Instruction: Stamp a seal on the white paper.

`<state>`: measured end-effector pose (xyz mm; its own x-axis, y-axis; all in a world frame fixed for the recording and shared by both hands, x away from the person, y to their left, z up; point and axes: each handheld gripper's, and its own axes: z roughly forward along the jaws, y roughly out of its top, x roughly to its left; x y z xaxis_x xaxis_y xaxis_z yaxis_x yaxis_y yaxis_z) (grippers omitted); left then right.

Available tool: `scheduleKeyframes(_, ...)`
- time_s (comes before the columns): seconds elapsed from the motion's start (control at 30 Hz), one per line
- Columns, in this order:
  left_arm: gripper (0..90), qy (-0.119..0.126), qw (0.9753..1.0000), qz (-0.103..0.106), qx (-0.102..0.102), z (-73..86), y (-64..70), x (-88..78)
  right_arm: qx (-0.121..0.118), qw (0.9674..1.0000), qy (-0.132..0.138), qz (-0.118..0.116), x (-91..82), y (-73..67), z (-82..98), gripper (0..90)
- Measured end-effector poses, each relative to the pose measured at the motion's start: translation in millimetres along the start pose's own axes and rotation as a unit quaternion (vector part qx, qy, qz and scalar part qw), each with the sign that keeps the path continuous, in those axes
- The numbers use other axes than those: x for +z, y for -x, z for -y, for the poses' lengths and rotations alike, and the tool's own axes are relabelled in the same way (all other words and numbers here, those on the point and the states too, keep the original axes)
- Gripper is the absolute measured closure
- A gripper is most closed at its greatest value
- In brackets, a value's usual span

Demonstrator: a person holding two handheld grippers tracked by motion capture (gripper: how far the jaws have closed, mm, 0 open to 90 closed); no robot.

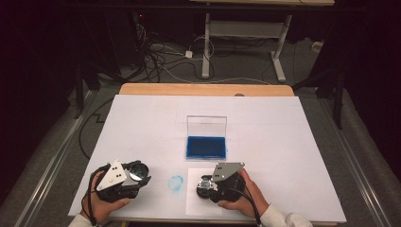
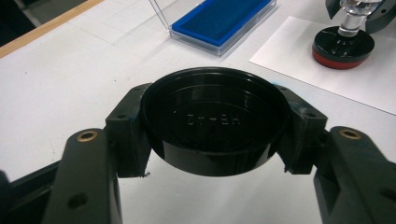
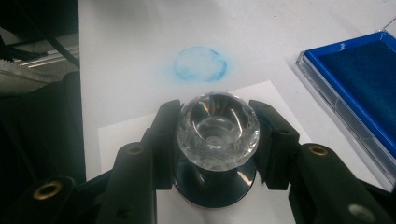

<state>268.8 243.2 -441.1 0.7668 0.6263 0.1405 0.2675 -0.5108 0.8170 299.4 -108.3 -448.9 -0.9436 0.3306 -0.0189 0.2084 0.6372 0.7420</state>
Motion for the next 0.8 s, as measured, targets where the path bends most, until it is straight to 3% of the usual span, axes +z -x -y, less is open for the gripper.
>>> scheduleKeyframes(0.8, 36.5, -0.007, 0.9999, 0.005, 0.008, -1.0, 3.6, 2.8, 0.005, 1.0000, -0.003, -0.006, 0.3, 1.8, 0.4, 56.7)
